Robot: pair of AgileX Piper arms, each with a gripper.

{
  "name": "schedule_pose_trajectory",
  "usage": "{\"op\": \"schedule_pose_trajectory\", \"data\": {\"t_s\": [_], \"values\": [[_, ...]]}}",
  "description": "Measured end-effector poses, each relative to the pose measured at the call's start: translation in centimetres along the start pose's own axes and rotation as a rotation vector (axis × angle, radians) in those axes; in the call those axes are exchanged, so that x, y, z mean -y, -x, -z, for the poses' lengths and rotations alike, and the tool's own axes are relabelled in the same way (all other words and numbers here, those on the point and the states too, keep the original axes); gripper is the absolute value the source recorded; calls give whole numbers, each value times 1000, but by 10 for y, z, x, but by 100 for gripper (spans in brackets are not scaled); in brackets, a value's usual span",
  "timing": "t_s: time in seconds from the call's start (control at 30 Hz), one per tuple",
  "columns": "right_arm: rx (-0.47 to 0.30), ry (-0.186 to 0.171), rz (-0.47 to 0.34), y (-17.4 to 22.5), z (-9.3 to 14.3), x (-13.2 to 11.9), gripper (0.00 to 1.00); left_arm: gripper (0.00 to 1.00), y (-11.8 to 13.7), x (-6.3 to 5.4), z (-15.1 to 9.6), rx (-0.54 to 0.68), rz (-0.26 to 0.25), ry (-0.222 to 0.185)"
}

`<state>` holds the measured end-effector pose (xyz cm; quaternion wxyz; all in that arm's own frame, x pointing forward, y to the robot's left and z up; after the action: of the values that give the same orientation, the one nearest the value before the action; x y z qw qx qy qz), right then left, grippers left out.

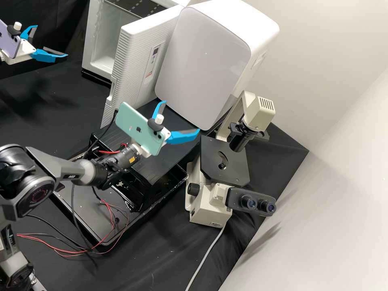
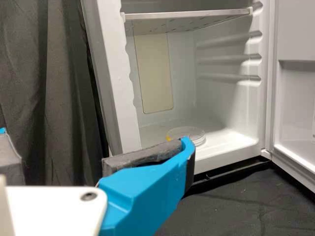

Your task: Close the incubator door

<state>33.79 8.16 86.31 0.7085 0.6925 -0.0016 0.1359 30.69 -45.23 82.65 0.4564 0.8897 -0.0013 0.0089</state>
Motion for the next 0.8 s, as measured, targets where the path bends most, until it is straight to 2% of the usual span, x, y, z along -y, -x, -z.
{"op": "schedule_pose_trajectory", "data": {"t_s": [0.2,0.53,0.67,0.73,0.8], "values": [[-87,55,-24,-25,18,-1,0,100,0,0,0,0,-2,0],[-190,77,20,-55,55,11,0,100,0,0,0,0,-2,0],[-203,95,45,-63,65,18,0,100,0,0,0,0,-2,0],[-212,92,49,-67,70,20,0,100,0,0,0,0,-2,0],[-217,113,52,-73,74,21,0,100,0,0,0,0,-2,0]]}}
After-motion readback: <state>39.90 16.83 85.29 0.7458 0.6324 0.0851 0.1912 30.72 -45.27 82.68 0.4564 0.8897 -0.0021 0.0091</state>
